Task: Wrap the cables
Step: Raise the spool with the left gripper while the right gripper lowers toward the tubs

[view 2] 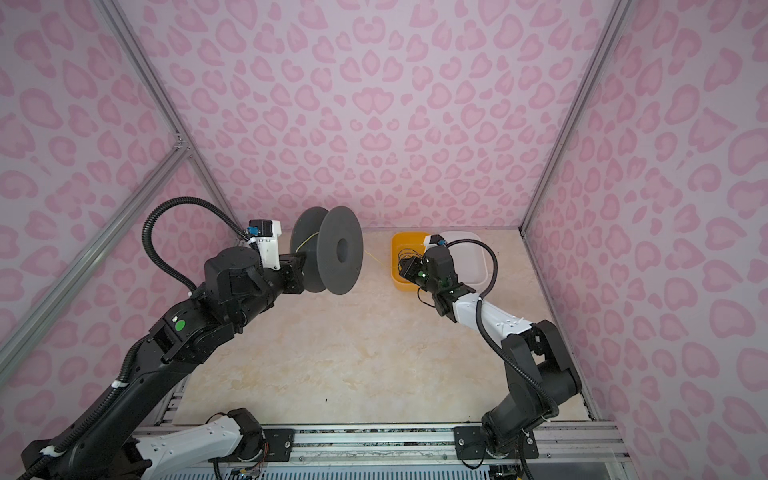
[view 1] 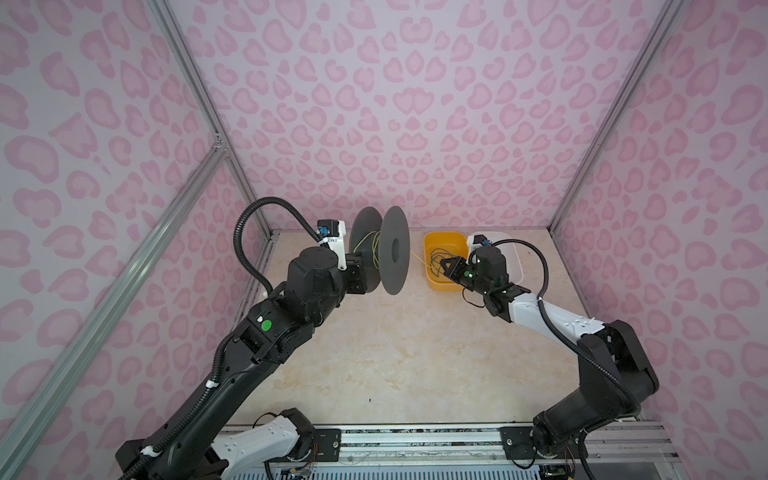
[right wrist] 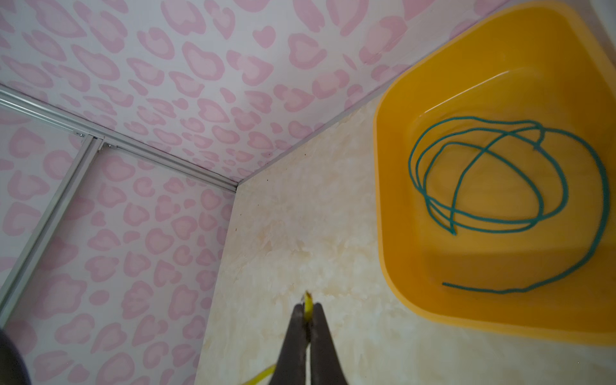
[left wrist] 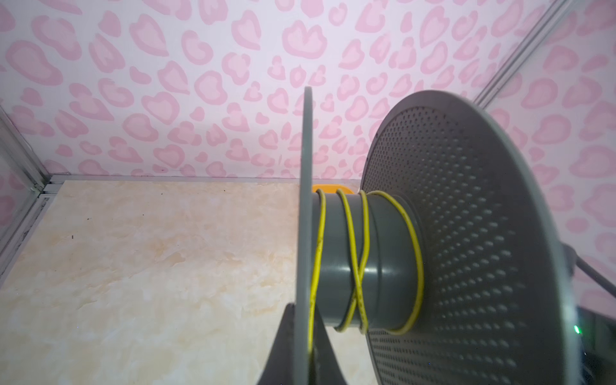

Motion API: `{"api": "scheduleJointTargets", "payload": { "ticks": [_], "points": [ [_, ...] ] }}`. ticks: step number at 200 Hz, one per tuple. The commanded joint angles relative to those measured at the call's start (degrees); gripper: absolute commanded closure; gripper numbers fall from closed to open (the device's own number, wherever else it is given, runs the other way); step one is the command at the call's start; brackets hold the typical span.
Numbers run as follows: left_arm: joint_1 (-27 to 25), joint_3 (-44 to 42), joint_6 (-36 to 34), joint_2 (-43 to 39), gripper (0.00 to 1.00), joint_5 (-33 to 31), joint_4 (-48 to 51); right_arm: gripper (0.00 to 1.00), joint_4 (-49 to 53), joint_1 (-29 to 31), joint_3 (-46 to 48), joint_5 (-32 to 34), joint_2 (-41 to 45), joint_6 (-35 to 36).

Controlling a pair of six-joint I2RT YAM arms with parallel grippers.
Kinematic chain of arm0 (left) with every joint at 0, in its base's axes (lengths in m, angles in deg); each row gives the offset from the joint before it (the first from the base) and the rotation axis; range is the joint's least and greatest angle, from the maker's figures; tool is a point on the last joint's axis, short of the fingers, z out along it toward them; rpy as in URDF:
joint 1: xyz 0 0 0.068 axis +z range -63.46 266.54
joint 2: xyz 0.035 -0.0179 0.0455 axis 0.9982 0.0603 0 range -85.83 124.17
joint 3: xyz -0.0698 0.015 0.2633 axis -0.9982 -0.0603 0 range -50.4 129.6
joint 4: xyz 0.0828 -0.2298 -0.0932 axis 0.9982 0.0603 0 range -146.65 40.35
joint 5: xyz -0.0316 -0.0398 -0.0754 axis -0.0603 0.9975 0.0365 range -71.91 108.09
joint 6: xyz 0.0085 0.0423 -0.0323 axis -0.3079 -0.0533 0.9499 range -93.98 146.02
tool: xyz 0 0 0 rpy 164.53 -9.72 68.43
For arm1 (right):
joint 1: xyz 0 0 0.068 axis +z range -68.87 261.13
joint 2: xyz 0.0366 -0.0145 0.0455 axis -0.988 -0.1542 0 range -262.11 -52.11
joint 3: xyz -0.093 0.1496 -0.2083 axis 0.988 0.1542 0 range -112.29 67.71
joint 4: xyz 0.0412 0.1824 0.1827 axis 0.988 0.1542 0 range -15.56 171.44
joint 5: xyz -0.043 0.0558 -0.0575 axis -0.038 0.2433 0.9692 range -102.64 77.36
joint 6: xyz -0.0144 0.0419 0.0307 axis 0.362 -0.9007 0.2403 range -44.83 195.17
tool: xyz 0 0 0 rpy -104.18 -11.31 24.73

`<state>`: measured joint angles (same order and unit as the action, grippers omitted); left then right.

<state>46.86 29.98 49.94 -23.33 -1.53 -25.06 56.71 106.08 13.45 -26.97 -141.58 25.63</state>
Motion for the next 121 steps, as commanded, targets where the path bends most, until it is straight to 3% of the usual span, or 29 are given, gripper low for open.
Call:
{"api": "scheduleJointTargets", "payload": {
  "ticks": [1, 61, 121],
  "points": [
    [0.9, 2.6, 3.8, 3.1, 0.96, -2.8, -13.3, 1.00, -2.2, 2.2, 3.6, 5.0, 1.9, 0.3],
    [1.0, 4.1, 5.4, 12.9, 0.96, -12.5, -21.0, 1.00, 5.2, 10.1, 4.8, 9.4, 9.4, 6.1],
    [1.3, 6.9, 4.9, 20.8, 0.96, -16.7, -21.1, 1.00, 13.3, 17.2, 1.9, 18.7, 16.9, 15.4]
  ]
}}
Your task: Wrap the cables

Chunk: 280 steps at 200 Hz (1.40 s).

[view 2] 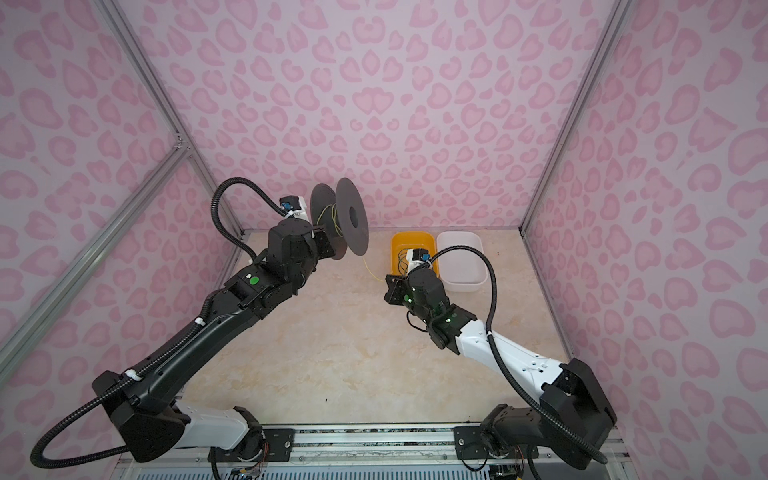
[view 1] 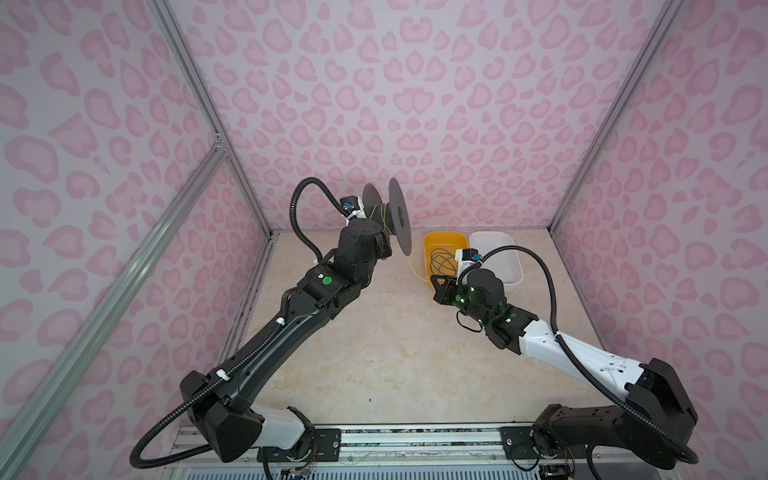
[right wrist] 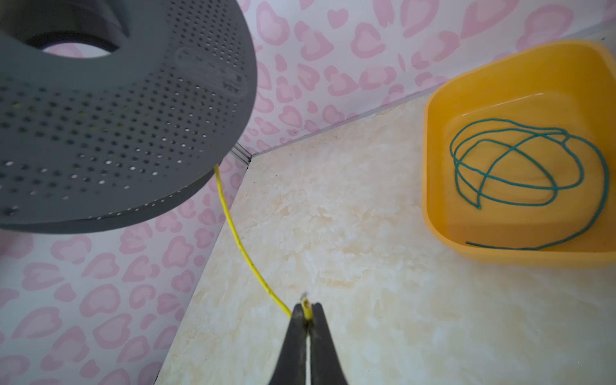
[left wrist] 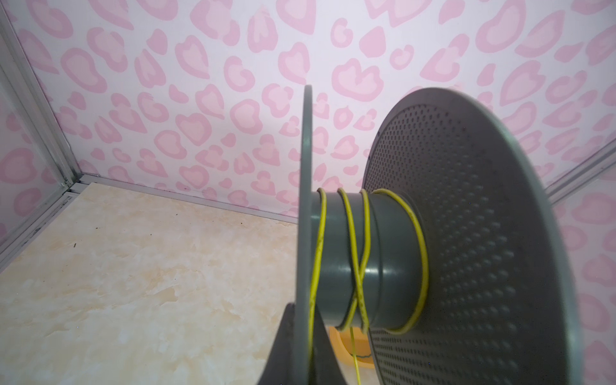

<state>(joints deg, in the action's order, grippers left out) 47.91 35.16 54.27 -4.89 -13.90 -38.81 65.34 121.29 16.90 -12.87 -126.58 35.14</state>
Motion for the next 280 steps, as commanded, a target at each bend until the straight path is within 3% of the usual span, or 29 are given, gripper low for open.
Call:
{"api": "scheduleJointTargets", "payload": {
  "ticks": [1, 81, 152, 224, 280],
  "points": [
    [0.2, 1.8, 0.6, 2.5, 0.96, -4.3, -7.3, 1.00, 4.9, 2.1, -1.6, 4.7, 2.0, 6.1],
    [0.8, 1.9, -1.6, 10.5, 0.96, -1.7, -5.9, 1.00, 11.6, 7.8, -12.8, 6.5, 3.8, 15.3],
    [-0.5, -3.3, -4.3, 12.6, 0.96, 1.0, -5.0, 1.00, 13.5, 7.8, -25.1, 5.9, -2.4, 23.5],
    [-4.3, -16.2, -10.7, 7.3, 0.96, 0.6, -6.7, 1.00, 17.1, 2.9, -33.8, 1.6, -7.6, 27.3],
    [-9.1, -25.1, -16.8, 1.1, 0.96, -3.5, -8.0, 1.00, 18.8, -1.9, -39.8, -5.7, -10.6, 25.6]
  ]
}}
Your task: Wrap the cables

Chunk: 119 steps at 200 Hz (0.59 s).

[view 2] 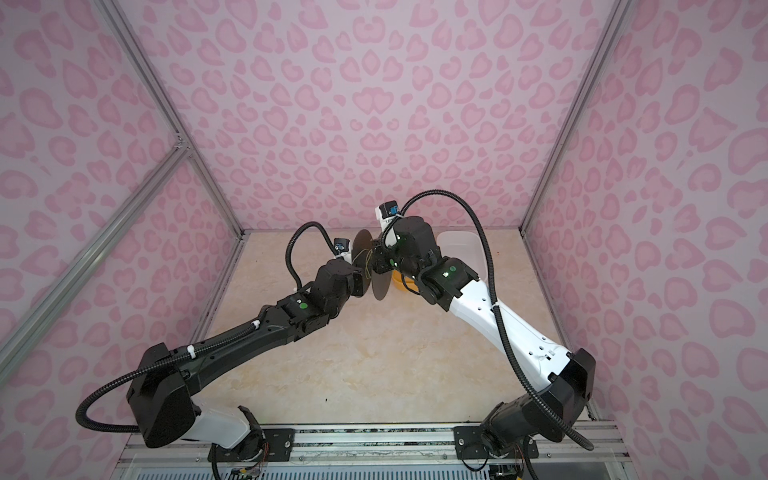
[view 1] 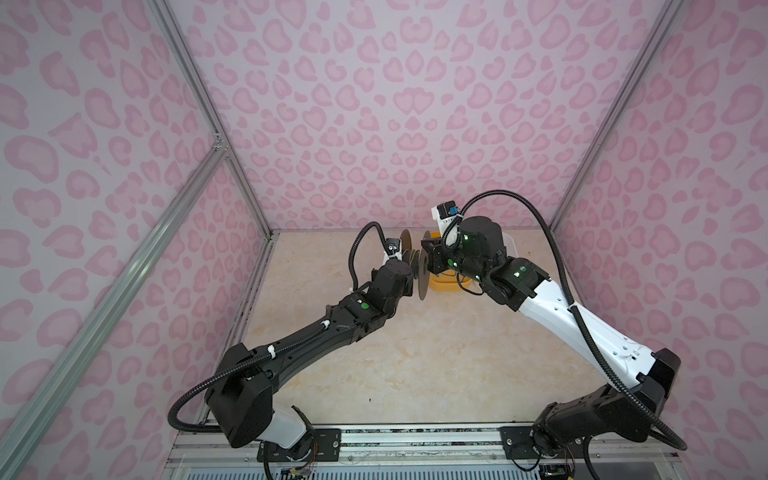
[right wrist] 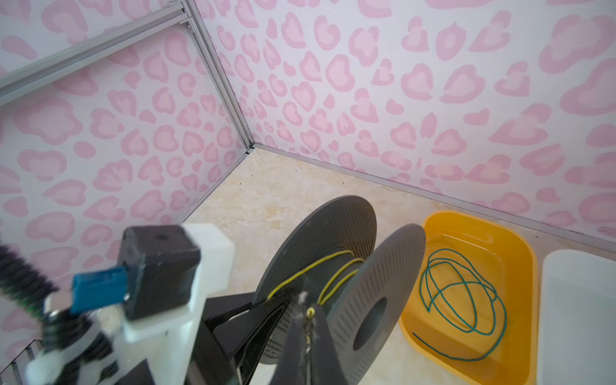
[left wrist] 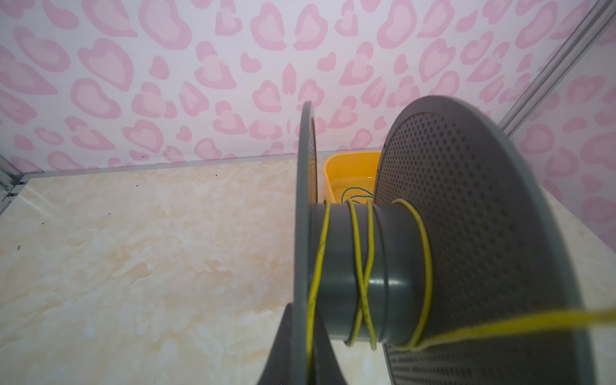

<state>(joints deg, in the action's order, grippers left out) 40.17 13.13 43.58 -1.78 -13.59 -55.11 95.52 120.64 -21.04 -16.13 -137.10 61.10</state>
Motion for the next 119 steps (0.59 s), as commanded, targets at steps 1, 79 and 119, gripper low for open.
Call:
{"api": "scheduleJointTargets", "payload": {
  "ticks": [1, 79, 119],
  "points": [
    [-1.5, -3.3, -6.3, -2.0, 0.96, -3.8, 8.3, 1.00, -11.4, -1.3, -1.9, -2.5, -0.1, -0.3],
    [-6.7, -11.5, -9.4, -15.9, 0.96, -0.5, 12.0, 1.00, -15.4, -10.9, -0.7, -14.6, -1.6, -7.2],
    [-8.6, -13.4, -7.1, -18.6, 0.96, -0.9, 15.4, 1.00, -21.4, -14.4, 0.1, -19.2, -3.7, -13.4]
  ]
}}
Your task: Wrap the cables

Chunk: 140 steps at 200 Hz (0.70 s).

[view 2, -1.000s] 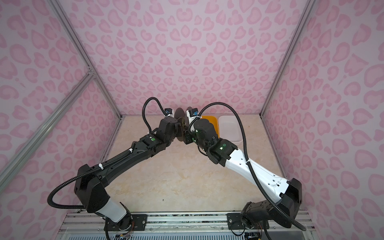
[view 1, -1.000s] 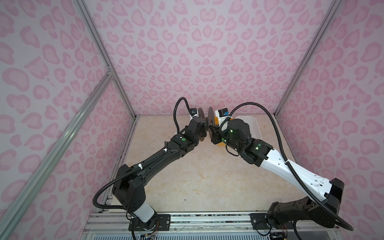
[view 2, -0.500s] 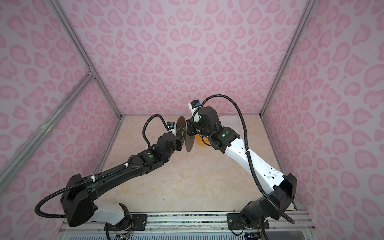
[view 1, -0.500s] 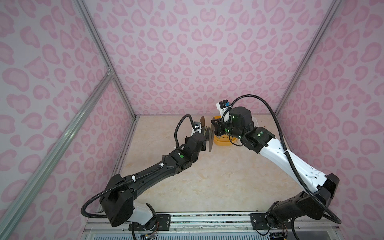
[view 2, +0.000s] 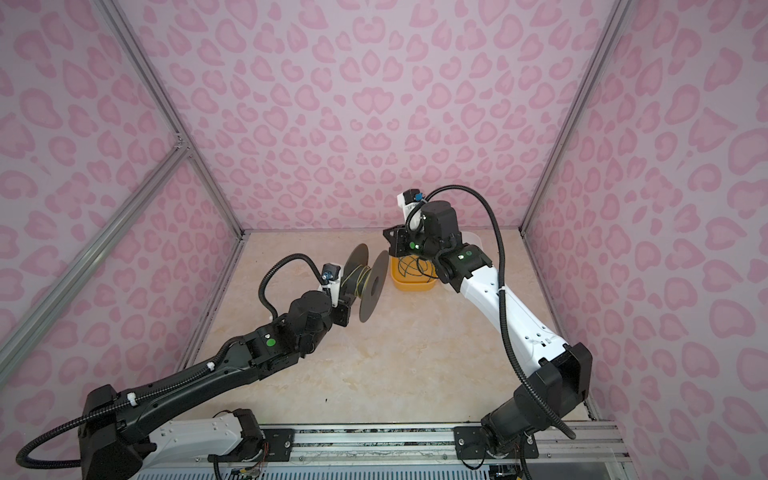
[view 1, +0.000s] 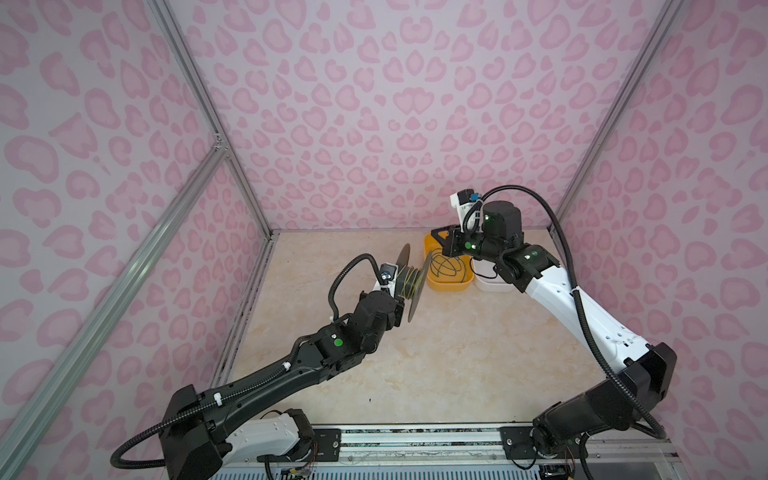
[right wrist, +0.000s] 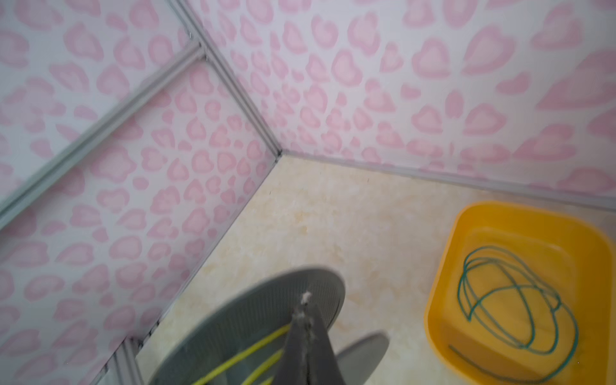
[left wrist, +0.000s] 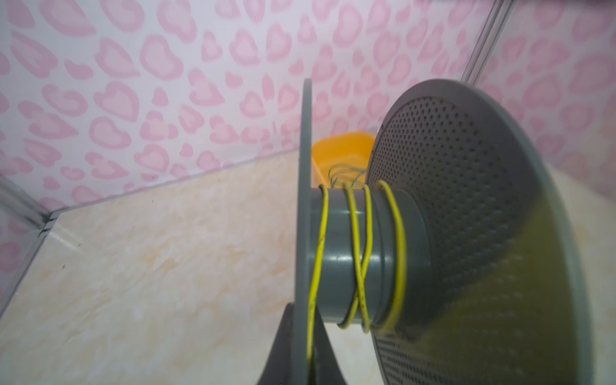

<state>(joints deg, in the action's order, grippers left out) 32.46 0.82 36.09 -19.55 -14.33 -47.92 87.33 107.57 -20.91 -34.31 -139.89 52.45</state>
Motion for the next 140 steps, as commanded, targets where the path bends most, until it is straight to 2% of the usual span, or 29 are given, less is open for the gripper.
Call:
{"api": "scheduleJointTargets", "payload": {
  "ticks": [1, 39, 85, 130, 140],
  "points": [
    [-1.0, -1.2, 0.4, -0.9, 0.96, -0.1, 8.3, 1.00, -13.4, -1.4, -0.1, -1.1, -1.0, -4.9],
    [-1.9, -3.1, 2.9, -3.3, 0.96, -0.1, 8.8, 1.00, -14.0, -2.4, -1.0, -2.3, -3.4, -6.4],
    [-1.8, -2.4, 4.2, -2.3, 0.96, 0.2, 7.8, 1.00, -15.7, -2.7, 3.0, -1.1, -1.5, -8.2],
    [-0.7, -1.7, 5.5, -3.4, 0.96, 4.0, 6.7, 1.00, -13.2, -3.5, 11.2, 0.6, 3.1, -8.6],
    [0.0, -1.5, 6.0, -4.2, 0.96, 5.2, 6.8, 0.95, -11.9, -4.2, 13.3, 0.3, 4.2, -8.3]
  ]
}}
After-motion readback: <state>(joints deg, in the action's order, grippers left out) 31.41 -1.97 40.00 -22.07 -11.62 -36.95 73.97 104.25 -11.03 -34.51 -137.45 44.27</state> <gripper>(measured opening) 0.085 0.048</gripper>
